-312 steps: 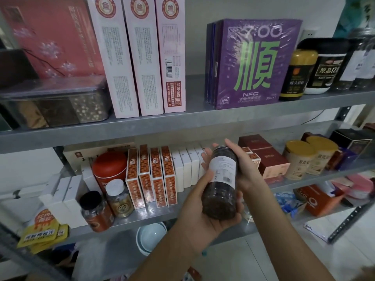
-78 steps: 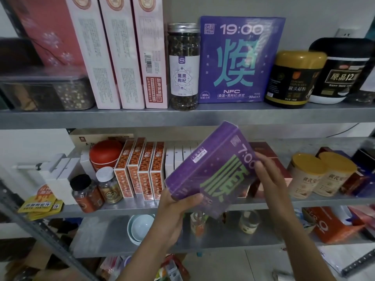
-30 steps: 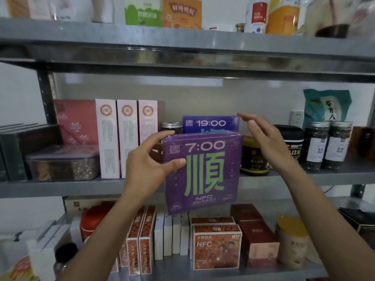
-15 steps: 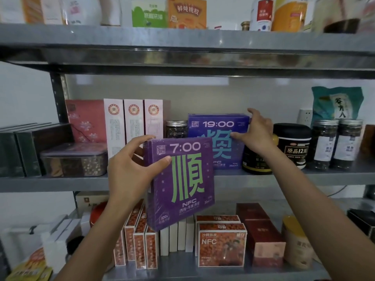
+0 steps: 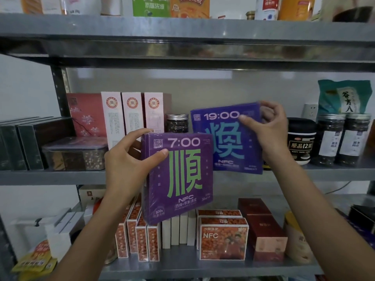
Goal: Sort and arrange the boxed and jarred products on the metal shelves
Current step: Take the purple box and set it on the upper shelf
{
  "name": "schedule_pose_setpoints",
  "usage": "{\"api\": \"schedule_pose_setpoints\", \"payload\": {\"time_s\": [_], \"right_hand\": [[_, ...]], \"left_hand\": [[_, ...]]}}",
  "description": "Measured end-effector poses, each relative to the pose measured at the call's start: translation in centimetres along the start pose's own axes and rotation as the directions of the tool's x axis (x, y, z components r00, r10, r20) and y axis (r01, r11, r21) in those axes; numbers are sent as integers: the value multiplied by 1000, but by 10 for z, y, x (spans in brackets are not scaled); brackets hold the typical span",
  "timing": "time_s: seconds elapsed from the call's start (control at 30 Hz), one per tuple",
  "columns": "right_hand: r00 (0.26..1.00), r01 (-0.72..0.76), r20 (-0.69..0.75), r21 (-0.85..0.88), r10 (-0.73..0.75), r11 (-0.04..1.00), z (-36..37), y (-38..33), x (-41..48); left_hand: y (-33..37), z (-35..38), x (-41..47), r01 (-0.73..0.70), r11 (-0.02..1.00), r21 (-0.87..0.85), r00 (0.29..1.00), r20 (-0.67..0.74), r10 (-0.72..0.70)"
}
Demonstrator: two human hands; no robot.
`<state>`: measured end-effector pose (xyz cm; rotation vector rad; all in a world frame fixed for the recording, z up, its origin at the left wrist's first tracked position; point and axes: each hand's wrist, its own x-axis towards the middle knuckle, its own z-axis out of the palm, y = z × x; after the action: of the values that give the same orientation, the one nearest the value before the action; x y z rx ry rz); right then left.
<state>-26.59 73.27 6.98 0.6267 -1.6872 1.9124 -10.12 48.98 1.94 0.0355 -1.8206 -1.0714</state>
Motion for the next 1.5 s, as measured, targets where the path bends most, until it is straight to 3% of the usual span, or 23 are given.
{"api": "schedule_pose_setpoints", "payload": {"time_s": [0.1, 0.3, 0.6, 0.9, 1.1, 1.17, 1.27, 1.5], "right_hand": [[997, 25, -75, 72, -20, 997, -6, 3, -1], [988, -36, -131, 287, 76, 957, -22, 12, -1], [979, 18, -195, 376, 60, 926, -92, 13, -36], [981, -195, 57, 324, 187, 926, -114, 55, -80], [948, -316, 152, 327, 280, 891, -107, 74, -87], [934, -352, 181, 329, 307, 877, -103, 77, -85], [918, -389, 212, 316, 335, 865, -96, 82, -79], [869, -488, 238, 264, 434, 832, -77, 87, -67]], "left_hand": [[-3, 1, 3, 18, 1000, 4, 1000, 3, -18], [-8, 4, 4, 26, 1000, -8, 1000, 1, -26], [6, 12, 15, -15, 999, -36, 1000, -3, 15], [48, 62, 51, -141, 989, -31, 988, 64, 143], [54, 104, 71, -249, 964, 96, 932, 294, 212], [51, 108, 81, -309, 924, 227, 916, 333, 224], [49, 107, 94, -452, 771, 449, 869, 416, 267], [53, 120, 103, -639, 441, 630, 750, 638, 175]]}}
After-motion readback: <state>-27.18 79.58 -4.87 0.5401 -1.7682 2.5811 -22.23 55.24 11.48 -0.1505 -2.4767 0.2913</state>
